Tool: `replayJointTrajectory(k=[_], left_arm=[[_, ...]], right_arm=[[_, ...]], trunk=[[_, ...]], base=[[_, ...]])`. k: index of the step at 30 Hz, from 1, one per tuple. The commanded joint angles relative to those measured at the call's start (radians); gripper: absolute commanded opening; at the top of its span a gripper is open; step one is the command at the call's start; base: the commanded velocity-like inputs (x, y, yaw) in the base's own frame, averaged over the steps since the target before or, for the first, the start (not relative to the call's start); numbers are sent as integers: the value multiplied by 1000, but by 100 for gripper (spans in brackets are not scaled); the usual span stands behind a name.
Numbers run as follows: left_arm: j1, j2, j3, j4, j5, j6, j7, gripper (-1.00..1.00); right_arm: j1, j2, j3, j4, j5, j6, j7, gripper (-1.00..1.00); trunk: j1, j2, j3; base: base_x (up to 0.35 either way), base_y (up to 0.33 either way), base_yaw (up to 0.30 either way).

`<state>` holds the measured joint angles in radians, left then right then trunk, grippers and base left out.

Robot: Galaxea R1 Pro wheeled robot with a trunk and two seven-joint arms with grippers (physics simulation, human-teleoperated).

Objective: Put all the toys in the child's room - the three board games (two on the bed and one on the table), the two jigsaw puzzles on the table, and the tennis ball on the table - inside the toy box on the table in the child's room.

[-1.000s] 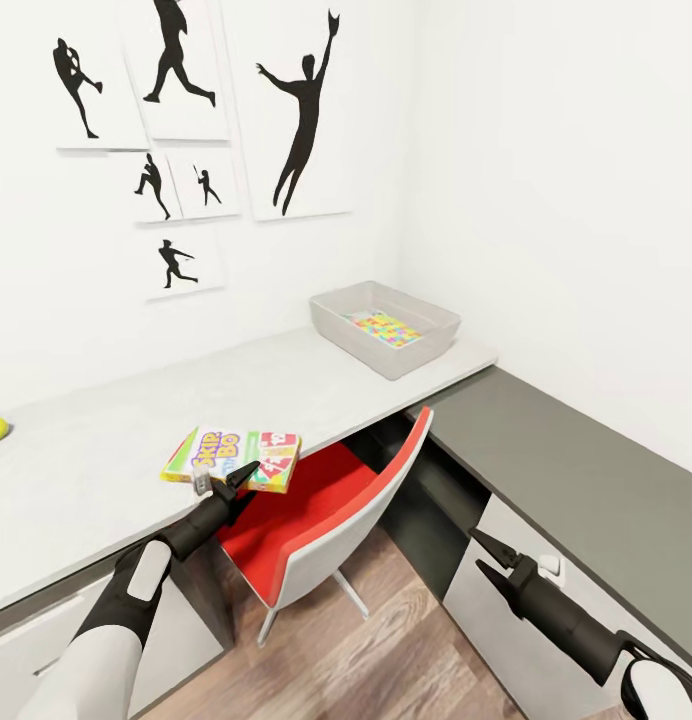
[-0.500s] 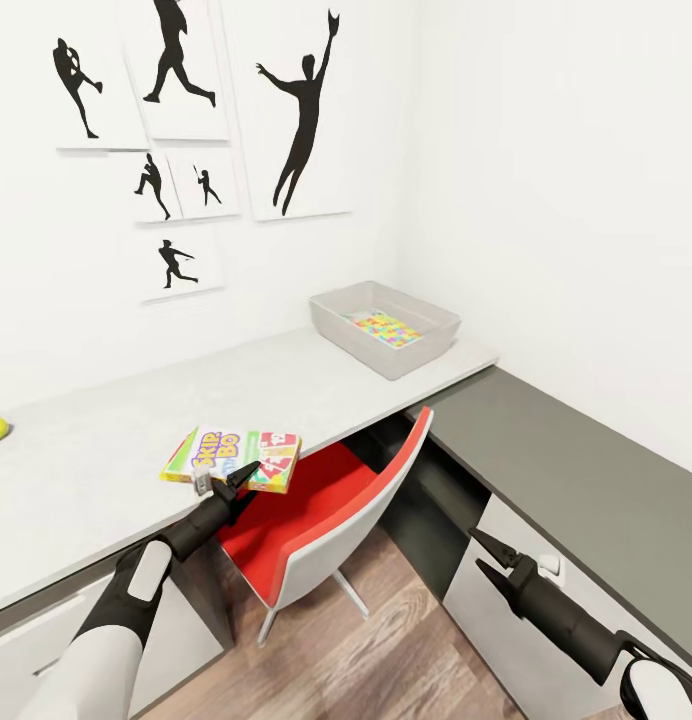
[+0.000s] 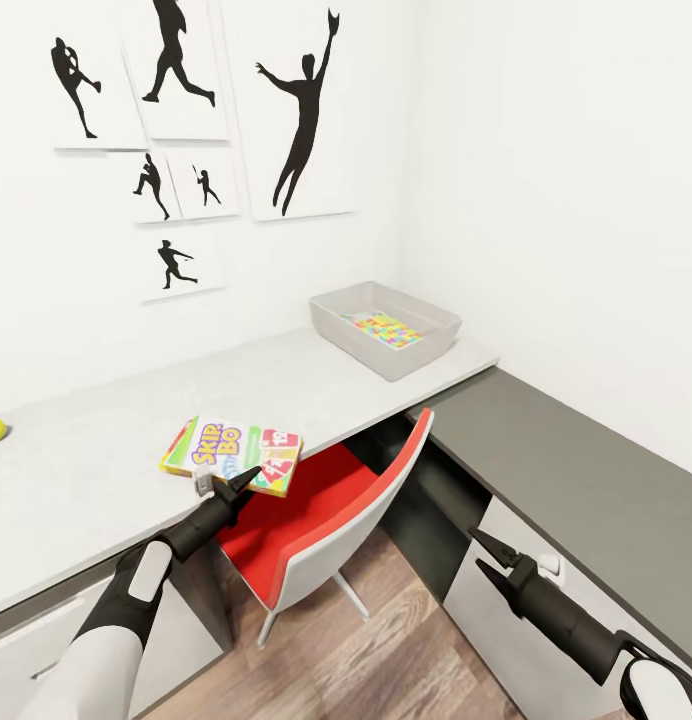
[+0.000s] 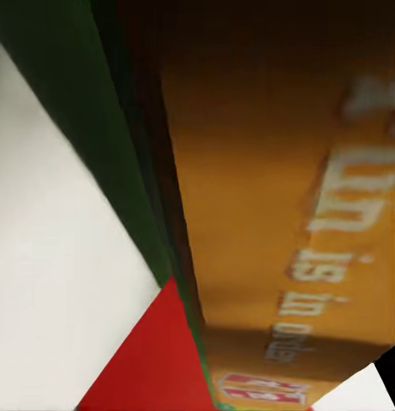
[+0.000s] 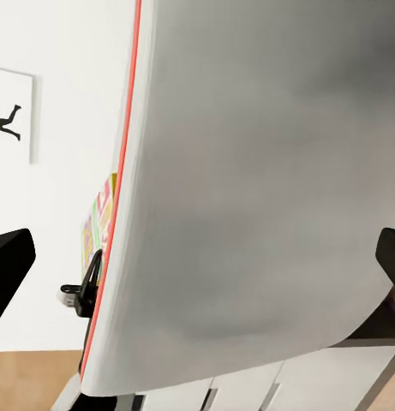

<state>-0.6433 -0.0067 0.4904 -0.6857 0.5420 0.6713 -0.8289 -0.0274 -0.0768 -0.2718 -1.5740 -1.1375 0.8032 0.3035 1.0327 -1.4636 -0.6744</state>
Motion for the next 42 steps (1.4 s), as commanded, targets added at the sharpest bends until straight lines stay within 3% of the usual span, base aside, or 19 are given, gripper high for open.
replayJointTrajectory(k=[1,4,19,25,32,42], left_arm=[[-1,-1,4,0,1,3,-2,-100],[-1,-1,4,0,1,5,-3,-100],[-1,-1,4,0,1,10,-3,-100],[-1,0,-12,-1,0,60,-4,-100],[-1,1,-19,-2,1,70,-4,-100],[-1,1,-21,-2,-5,77,-78,-100]], right_arm=[[-1,0,-1,0,2,5,4,100],[-1,0,-1,0,2,5,5,100],[-1,0,-1,0,2,5,5,100],[-1,0,-1,0,2,5,5,100],[-2,0,-1,0,2,5,4,100],[-2,0,-1,1,2,5,4,100]], trunk=[[0,0,-1],[0,0,-1],[-58,105,46],[-81,147,65],[-107,196,87],[-146,266,118]], base=[[1,0,0],[0,0,0],[0,0,0],[0,0,0],[0,0,0],[0,0,0]])
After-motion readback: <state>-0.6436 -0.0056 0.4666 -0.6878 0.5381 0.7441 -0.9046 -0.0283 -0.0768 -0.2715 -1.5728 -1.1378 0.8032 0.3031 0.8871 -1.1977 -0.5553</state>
